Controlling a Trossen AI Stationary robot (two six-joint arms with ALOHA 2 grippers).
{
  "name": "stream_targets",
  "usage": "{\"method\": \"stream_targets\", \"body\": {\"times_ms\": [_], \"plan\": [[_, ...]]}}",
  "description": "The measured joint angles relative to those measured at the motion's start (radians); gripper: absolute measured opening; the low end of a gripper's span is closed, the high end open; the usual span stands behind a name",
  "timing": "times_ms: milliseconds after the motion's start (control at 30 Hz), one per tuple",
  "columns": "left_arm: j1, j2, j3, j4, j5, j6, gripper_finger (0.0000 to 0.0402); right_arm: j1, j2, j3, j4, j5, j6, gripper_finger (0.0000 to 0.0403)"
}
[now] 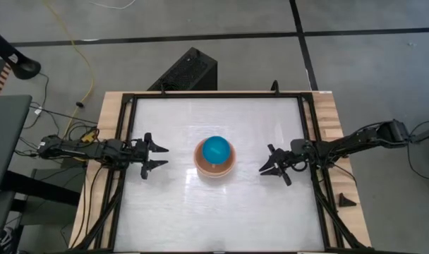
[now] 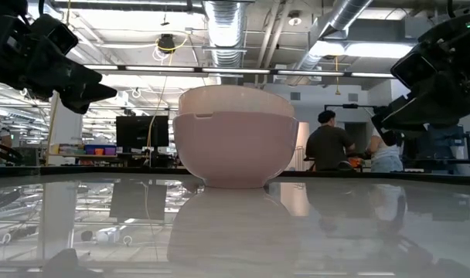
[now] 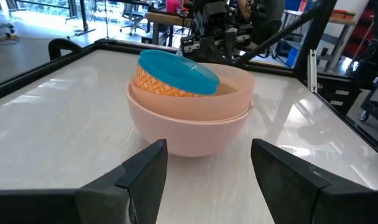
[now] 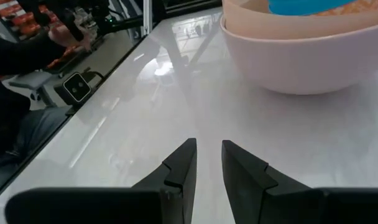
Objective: Nest bowls inside each other
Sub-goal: Return to Home Position
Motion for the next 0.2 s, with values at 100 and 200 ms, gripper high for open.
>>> {"method": "stream_targets", "body": {"times_ms": [100, 200], "plan": [[0.000, 0.000, 0.000, 0.000, 0.000, 0.000, 0.0222, 0.000, 0.000, 0.000, -0.017, 0.000, 0.000, 0.0108], [0.000, 0.000, 0.000, 0.000, 0.000, 0.000, 0.0222, 0.000, 0.000, 0.000, -0.035, 0.001, 0.000, 0.0108]]}}
